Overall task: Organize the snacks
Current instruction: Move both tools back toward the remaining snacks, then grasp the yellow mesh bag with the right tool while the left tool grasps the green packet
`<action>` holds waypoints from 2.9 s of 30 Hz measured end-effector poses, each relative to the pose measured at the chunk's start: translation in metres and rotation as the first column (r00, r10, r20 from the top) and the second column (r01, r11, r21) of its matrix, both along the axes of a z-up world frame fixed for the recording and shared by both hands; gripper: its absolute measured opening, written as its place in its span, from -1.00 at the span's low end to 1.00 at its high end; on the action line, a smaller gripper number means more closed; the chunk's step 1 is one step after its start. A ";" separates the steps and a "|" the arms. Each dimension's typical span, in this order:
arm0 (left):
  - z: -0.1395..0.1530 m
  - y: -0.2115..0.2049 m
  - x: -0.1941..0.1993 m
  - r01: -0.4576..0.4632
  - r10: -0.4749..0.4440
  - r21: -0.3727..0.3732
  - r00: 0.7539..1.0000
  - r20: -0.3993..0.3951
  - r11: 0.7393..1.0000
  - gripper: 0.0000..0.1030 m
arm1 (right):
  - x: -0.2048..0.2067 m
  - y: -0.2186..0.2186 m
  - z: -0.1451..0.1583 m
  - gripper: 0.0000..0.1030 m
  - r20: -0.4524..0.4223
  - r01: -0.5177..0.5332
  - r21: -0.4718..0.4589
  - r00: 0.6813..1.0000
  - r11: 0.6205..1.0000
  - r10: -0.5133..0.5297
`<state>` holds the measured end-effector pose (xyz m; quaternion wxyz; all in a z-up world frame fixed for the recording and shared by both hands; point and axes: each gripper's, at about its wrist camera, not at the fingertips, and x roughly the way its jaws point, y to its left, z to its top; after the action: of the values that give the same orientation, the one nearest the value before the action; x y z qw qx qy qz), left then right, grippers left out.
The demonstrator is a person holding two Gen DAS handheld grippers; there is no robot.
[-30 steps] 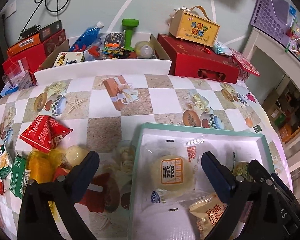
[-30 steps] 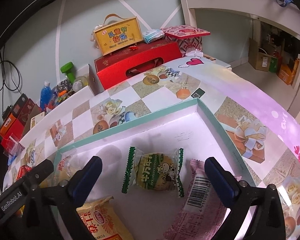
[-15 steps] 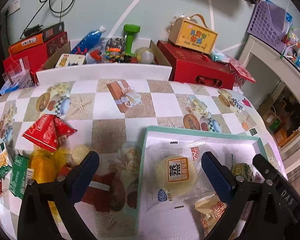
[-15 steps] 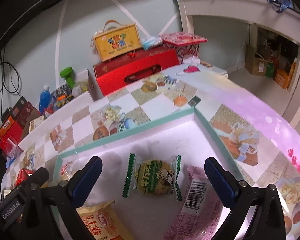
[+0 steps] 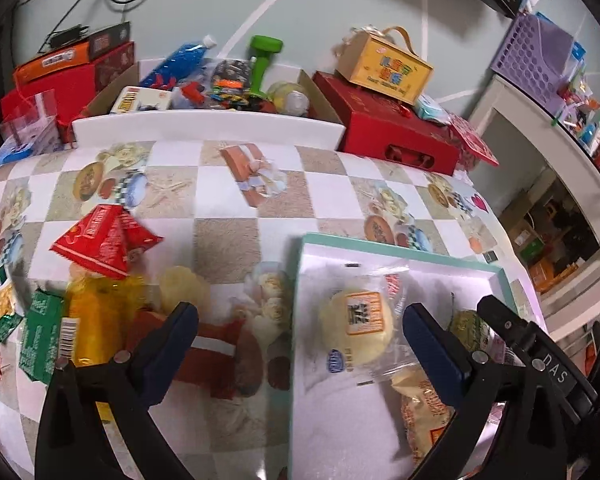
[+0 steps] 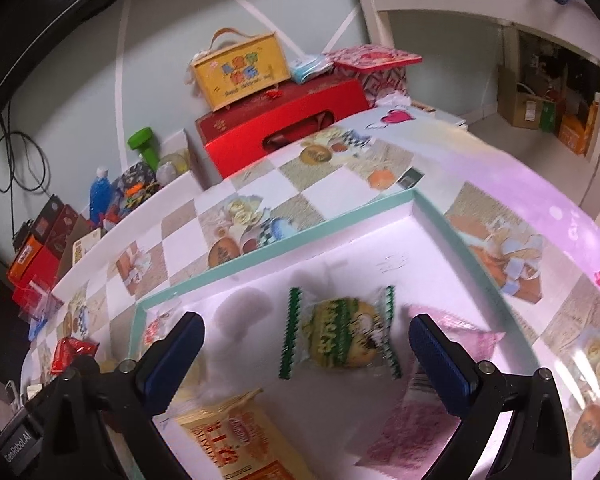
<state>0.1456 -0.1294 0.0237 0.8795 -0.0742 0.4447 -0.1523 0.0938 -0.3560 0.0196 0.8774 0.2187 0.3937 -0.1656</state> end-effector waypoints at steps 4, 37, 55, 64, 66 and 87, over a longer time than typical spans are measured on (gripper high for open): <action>-0.001 0.013 -0.002 -0.043 0.042 0.041 0.999 0.022 0.998 0.97 | 0.005 0.018 0.000 1.00 -0.002 -0.034 -0.031 0.999 0.999 0.034; 0.010 0.223 -0.045 -0.494 0.494 0.008 0.869 0.000 0.869 0.97 | 0.027 0.207 0.012 1.00 0.124 -0.483 -0.017 0.868 0.875 0.481; -0.046 0.192 -0.007 -0.374 0.375 0.034 0.916 -0.144 0.927 0.60 | 0.045 0.233 -0.025 0.75 -0.064 -0.540 -0.130 0.841 0.831 0.537; -0.058 0.176 0.004 -0.338 0.352 0.114 0.924 -0.150 0.934 0.48 | 0.048 0.227 -0.024 0.74 -0.067 -0.536 -0.131 0.844 0.834 0.532; -0.059 0.171 0.005 -0.332 0.353 0.155 0.925 -0.141 0.931 0.39 | 0.049 0.226 -0.025 0.74 -0.071 -0.535 -0.130 0.845 0.835 0.530; -0.056 0.217 -0.023 -0.436 0.445 0.088 0.877 -0.180 0.896 -0.12 | 0.035 0.270 -0.015 0.51 -0.021 -0.648 -0.164 0.756 0.744 0.654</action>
<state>0.1227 0.0878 -0.0325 0.8445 -0.1682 0.5037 0.0696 0.1284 -0.0857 0.0049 0.9020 -0.0008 0.4136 0.1235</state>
